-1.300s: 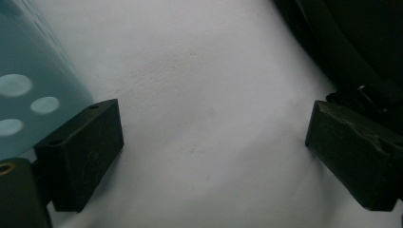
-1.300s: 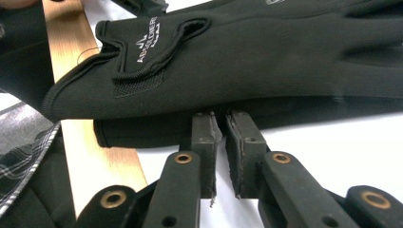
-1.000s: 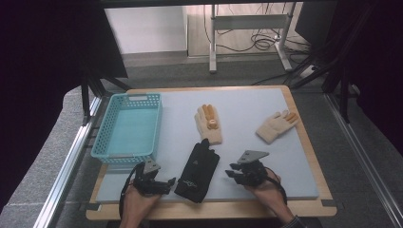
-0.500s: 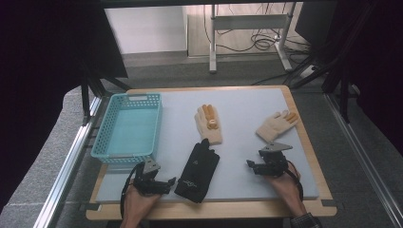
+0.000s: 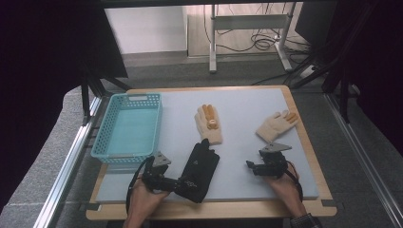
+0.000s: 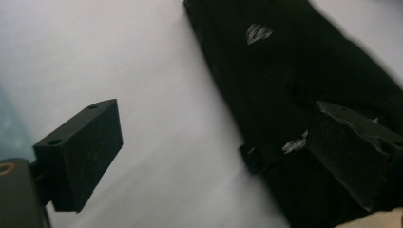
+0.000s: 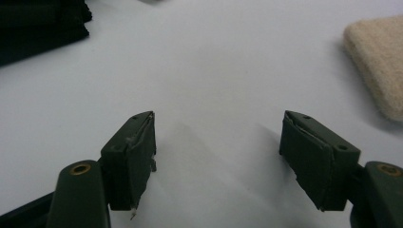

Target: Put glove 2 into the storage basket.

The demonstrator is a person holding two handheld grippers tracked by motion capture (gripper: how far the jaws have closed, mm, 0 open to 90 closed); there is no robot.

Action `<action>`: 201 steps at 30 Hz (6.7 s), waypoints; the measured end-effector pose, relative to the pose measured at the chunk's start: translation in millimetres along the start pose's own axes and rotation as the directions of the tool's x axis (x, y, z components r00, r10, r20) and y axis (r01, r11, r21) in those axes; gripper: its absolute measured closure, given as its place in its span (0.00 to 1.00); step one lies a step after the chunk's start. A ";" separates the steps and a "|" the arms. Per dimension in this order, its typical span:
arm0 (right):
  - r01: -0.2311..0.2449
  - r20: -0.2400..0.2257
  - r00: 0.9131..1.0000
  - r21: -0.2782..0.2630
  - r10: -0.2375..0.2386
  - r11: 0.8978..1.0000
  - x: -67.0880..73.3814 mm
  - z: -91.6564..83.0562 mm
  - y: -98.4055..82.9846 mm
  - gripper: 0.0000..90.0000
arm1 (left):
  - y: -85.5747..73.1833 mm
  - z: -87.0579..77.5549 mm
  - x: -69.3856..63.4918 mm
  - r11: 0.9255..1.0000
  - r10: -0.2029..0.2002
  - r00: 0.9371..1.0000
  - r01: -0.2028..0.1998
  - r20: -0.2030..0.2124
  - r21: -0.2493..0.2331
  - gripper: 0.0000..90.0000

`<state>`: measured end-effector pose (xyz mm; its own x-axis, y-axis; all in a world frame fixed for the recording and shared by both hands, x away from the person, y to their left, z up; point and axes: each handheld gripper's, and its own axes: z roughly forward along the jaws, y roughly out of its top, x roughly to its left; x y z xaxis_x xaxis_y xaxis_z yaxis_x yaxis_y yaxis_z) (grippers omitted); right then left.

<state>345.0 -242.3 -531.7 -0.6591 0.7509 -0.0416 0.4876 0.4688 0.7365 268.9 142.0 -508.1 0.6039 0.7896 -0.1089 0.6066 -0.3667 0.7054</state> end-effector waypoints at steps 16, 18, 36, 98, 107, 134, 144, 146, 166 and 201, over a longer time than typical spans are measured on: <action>0.001 -0.011 1.000 -0.001 -0.001 1.000 -0.5 0.3 -0.2 0.28 | 38.9 49.5 -54.6 0.998 0.014 0.996 -0.009 -0.083 0.061 0.00; 0.000 -0.012 1.000 -0.001 0.000 1.000 -0.4 0.3 -0.2 0.28 | 35.4 55.3 -52.1 0.996 0.010 0.993 0.001 -0.116 0.094 0.00; 0.002 -0.008 1.000 0.001 -0.002 1.000 0.1 0.3 -0.1 0.28 | 32.6 62.7 -43.2 0.977 -0.029 0.998 0.041 -0.060 0.209 0.19; 0.006 -0.007 1.000 0.000 -0.006 1.000 0.5 0.3 -0.2 0.27 | 100.8 -60.4 156.6 0.980 -0.158 0.925 0.191 -0.345 0.063 0.71; 0.006 -0.007 1.000 0.000 -0.006 1.000 0.5 0.3 -0.2 0.27 | 75.7 -40.9 202.5 0.947 -0.210 0.897 0.286 -0.390 0.147 0.71; 0.006 -0.008 1.000 0.000 -0.006 1.000 0.6 0.4 -0.2 0.27 | 50.4 4.4 255.2 0.871 -0.173 0.854 0.365 -0.490 0.329 0.20; 0.007 -0.007 1.000 0.000 -0.007 1.000 0.7 0.5 -0.3 0.27 | 56.1 -20.2 245.3 0.911 -0.216 0.884 0.335 -0.414 0.241 0.04; 0.007 -0.007 1.000 0.000 -0.007 1.000 0.7 0.5 -0.3 0.27 | 57.5 -25.1 241.0 0.922 -0.211 0.890 0.319 -0.404 0.221 0.04; 0.010 -0.005 1.000 0.000 -0.010 1.000 1.0 0.4 -0.3 0.27 | 65.1 -55.8 189.9 0.983 -0.168 0.952 0.180 -0.255 0.023 0.02; 0.005 0.018 1.000 0.006 -0.005 1.000 1.3 1.0 -0.2 0.22 | 76.4 -30.3 47.7 0.994 0.072 0.997 -0.073 -0.010 -0.083 0.03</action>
<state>344.6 -241.0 -532.5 -0.6512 0.7567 -0.0576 0.4875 0.4753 0.7325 328.4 166.6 -438.2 0.6411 0.7658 -0.0508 0.5158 -0.3809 0.7674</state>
